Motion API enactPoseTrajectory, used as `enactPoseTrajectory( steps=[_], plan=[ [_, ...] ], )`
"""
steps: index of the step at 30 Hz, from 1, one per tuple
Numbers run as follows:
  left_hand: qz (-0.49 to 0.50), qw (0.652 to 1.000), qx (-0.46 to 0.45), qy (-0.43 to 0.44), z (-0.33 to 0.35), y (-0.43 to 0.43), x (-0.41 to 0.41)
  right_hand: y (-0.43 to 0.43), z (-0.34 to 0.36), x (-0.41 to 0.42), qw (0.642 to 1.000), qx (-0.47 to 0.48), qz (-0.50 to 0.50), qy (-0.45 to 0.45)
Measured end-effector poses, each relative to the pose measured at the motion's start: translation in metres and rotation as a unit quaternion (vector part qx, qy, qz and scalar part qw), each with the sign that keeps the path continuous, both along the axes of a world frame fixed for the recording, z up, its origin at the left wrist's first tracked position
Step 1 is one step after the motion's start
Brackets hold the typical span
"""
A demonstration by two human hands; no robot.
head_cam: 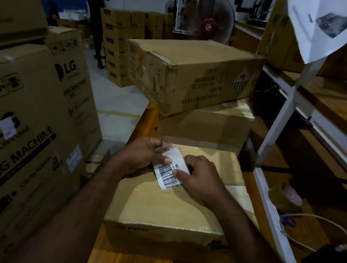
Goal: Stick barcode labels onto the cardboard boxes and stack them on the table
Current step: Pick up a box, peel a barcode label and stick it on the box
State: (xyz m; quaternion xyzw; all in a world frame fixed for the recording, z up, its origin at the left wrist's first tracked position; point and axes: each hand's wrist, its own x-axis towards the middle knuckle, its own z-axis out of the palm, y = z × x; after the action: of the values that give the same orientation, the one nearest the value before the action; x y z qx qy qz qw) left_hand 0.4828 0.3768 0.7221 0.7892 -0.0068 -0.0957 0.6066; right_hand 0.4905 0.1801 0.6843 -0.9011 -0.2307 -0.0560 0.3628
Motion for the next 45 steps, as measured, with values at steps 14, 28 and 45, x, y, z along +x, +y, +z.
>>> enactPoseTrajectory(
  steps=[14,28,45],
  plan=[
    [0.012,0.999,-0.047,0.002,-0.004,0.002,-0.001,0.003,-0.003,-0.007,0.997,0.075,0.000,0.008],
    [0.073,0.975,-0.210,0.006,-0.007,0.015,0.004,0.005,-0.004,-0.002,0.963,0.248,-0.027,0.104],
    [0.174,0.967,-0.137,-0.124,-0.011,-0.001,-0.001,0.004,0.019,-0.083,0.977,-0.199,-0.061,0.048]
  ],
)
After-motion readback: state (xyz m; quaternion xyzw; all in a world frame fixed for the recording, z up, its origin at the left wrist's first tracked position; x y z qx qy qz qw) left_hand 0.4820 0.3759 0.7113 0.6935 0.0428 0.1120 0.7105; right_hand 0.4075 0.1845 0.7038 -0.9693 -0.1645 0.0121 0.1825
